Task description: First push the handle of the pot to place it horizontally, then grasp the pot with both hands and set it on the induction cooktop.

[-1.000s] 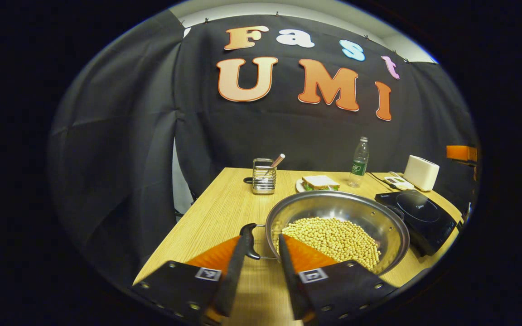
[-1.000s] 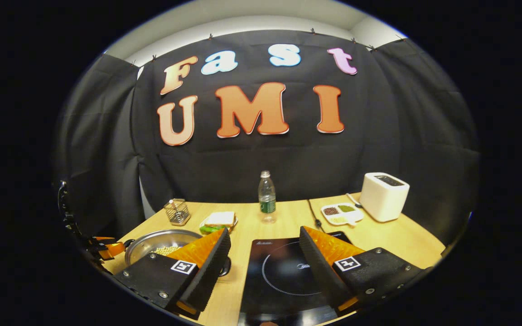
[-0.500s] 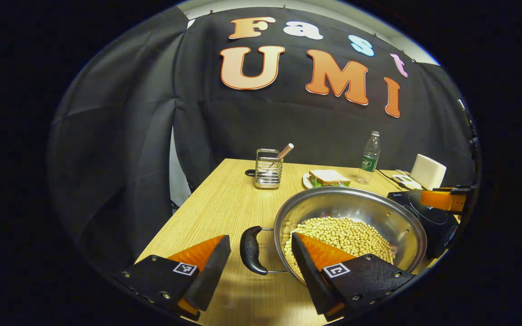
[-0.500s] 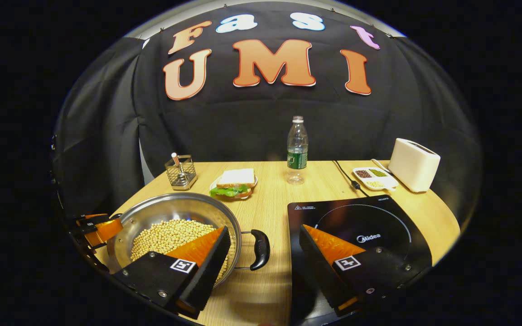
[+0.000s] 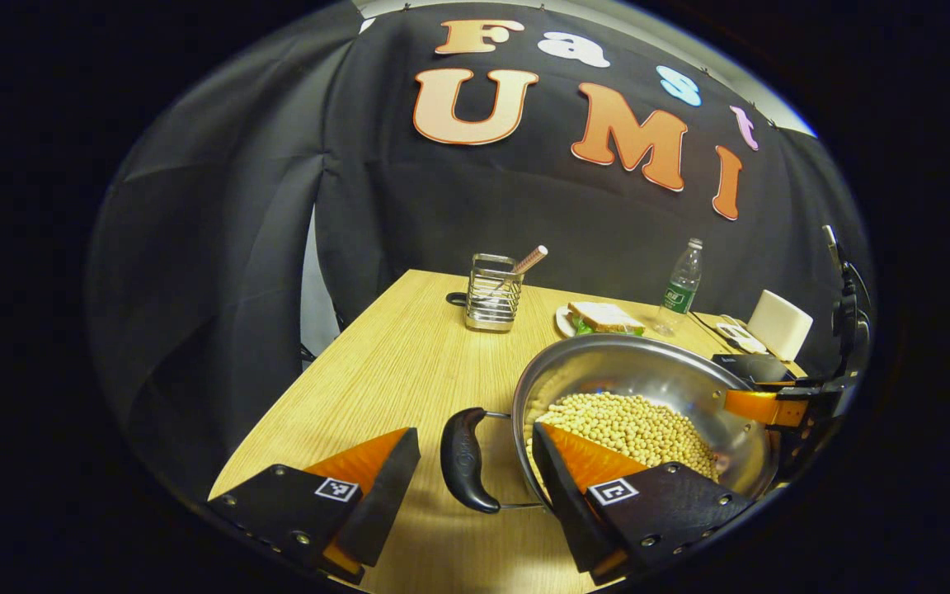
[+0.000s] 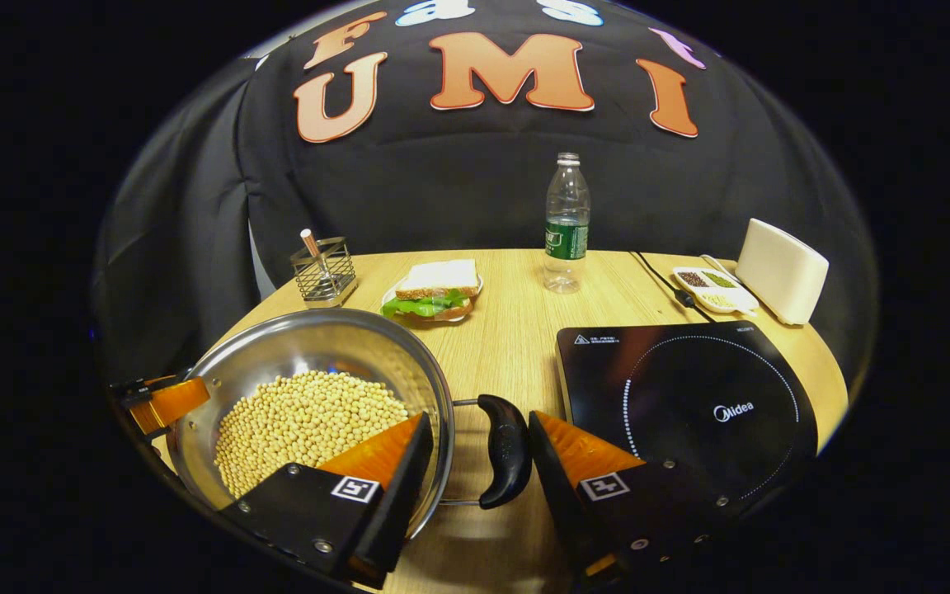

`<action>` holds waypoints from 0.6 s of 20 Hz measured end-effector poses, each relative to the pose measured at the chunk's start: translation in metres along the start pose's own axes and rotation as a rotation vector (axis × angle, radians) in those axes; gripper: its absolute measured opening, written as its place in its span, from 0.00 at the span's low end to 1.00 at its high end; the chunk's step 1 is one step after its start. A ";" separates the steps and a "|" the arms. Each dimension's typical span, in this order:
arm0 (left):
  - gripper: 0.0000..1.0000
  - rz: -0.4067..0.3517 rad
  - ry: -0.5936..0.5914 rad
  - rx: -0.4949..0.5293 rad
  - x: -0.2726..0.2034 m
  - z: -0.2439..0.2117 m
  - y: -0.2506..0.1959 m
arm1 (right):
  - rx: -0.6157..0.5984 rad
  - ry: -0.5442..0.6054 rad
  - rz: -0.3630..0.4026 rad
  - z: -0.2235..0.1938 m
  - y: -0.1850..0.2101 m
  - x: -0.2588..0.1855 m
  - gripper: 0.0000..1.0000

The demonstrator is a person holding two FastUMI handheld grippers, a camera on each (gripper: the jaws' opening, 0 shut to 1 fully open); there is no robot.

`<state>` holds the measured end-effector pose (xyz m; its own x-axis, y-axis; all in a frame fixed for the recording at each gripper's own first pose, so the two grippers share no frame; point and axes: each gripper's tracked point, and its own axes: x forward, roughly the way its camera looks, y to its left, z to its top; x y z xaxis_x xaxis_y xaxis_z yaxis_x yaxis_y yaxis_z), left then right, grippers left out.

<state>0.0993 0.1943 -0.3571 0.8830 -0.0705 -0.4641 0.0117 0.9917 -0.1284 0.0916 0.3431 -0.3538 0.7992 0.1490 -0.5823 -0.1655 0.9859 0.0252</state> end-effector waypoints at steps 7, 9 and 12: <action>0.71 -0.033 0.070 -0.047 0.004 -0.010 -0.009 | 0.023 0.025 0.017 -0.001 0.001 0.000 0.62; 0.64 -0.017 0.087 -0.037 0.005 -0.014 -0.009 | 0.024 0.024 0.017 -0.001 0.001 0.000 0.61; 0.55 0.024 0.111 -0.055 0.001 -0.018 -0.007 | 0.036 0.027 0.030 -0.001 0.003 0.000 0.57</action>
<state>0.0919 0.1856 -0.3725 0.8251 -0.0613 -0.5616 -0.0375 0.9860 -0.1627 0.0910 0.3463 -0.3546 0.7784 0.1772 -0.6022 -0.1682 0.9831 0.0719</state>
